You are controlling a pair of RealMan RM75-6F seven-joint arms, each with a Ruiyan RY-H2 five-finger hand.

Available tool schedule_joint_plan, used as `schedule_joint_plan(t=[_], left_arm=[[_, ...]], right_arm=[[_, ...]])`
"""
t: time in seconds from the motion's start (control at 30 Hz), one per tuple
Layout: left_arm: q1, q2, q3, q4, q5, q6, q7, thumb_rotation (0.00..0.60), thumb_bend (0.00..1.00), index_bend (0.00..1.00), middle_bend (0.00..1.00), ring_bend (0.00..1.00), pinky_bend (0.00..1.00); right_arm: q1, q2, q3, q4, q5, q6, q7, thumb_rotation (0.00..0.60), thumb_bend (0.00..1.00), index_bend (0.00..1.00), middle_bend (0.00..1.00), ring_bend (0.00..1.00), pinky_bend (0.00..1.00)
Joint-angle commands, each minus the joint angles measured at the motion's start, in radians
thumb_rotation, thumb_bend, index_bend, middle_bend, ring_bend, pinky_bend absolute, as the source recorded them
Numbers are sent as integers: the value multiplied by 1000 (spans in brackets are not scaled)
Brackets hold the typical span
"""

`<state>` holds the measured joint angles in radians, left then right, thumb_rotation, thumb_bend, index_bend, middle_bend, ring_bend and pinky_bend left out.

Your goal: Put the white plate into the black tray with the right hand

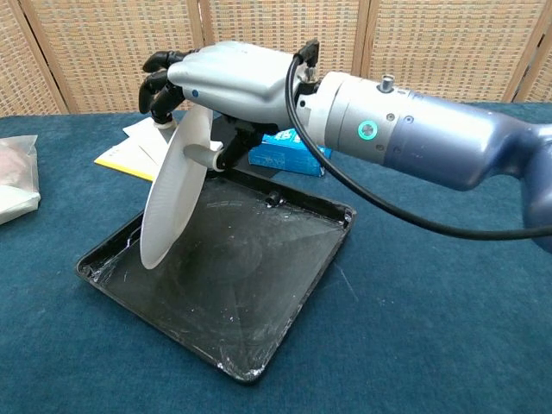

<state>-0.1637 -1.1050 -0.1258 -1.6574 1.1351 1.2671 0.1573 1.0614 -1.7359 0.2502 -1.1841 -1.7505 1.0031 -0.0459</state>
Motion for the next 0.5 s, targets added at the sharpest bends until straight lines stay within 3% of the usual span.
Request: schedule_joint_plan(t=[0.03,0.13,0.17,0.23,0.27,0.3,0.37,0.5], left_arm=[[-3,-3,0,2,-6,-1,7,600,0,0,0,0,0],[-4,-5,0,1,-9,1,10,600,0,0,0,0,0],[-4,-6,0,1,-9,2,11,600,0,0,0,0,0],[-5,-8,1,1,-10,2,14,600,0,0,0,0,0],[-6,-9,2,2,-11,1,17,600,0,0,0,0,0],[-6,-9,3,2,-12,1,19,600,0,0,0,0,0],[-8,-11,4,2,-13,-1,23,600,0,0,0,0,0],[-9,-13,5,1,-13,3,27,600,0,0,0,0,0]], right_arm=[[9,-32,-11,33,27,8,37,600,503,668,202,0,121],[10,-34,-18,35,41,2,38,600,469,659,202,0,121],[10,-32,-21,34,45,-5,34,600,378,594,184,0,119],[13,-22,-28,29,54,-24,20,600,141,361,96,0,88],[14,-12,-32,24,66,-49,-6,600,37,193,39,0,55],[15,-3,-35,17,74,-67,-27,600,1,80,6,0,23],[13,20,-36,-6,104,-110,-96,600,0,3,0,0,1],[-2,73,-32,-86,164,-157,-196,600,0,0,0,0,0]])
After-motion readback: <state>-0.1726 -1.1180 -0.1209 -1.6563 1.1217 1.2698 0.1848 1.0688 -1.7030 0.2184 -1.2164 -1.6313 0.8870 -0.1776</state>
